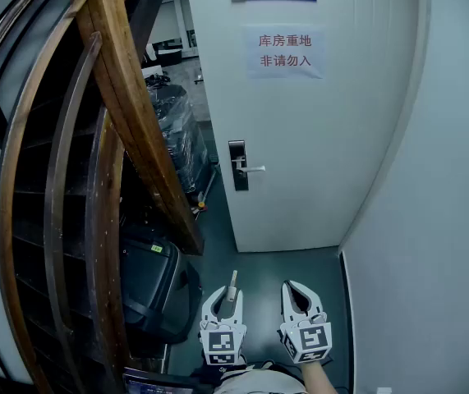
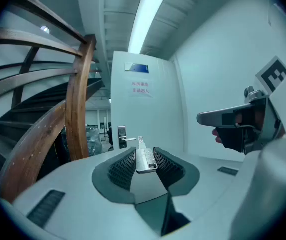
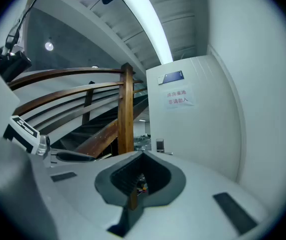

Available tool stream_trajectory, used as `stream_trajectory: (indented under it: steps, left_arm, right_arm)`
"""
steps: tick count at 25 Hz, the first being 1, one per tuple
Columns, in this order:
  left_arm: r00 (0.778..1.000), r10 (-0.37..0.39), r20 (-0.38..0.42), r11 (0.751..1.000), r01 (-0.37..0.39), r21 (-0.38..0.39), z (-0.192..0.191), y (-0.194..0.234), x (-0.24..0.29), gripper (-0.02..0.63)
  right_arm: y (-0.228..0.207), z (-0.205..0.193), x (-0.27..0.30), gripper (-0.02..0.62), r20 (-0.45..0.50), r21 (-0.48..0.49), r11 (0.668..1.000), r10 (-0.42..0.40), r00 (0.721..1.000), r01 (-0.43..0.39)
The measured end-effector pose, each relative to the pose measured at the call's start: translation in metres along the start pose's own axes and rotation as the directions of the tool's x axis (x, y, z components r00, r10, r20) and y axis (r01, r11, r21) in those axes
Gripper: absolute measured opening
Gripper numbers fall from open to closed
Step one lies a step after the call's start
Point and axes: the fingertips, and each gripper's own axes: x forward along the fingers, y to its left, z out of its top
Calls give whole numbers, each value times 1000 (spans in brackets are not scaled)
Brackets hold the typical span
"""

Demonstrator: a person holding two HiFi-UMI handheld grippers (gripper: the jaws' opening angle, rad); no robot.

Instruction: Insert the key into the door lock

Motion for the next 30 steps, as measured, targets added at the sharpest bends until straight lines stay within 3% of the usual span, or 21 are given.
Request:
stream_trajectory:
  steps: [13,19,30]
  left_arm:
    - [1000,24,3,1000,-24,-7,3,-18,0,118]
    - [999,48,-9,998,-48,-46,-6,-24,9,118]
    - [996,67,-56,994,-71,-80,-26,-3,72,118]
  right_arm:
    - [-10,-3,-11,6,0,12,999,39,999,-39]
    - [-24,-17,-22,6,-23,19,999,38,999,-37]
    - [-51,-42,0,6,-81,33,999,18,997,-16]
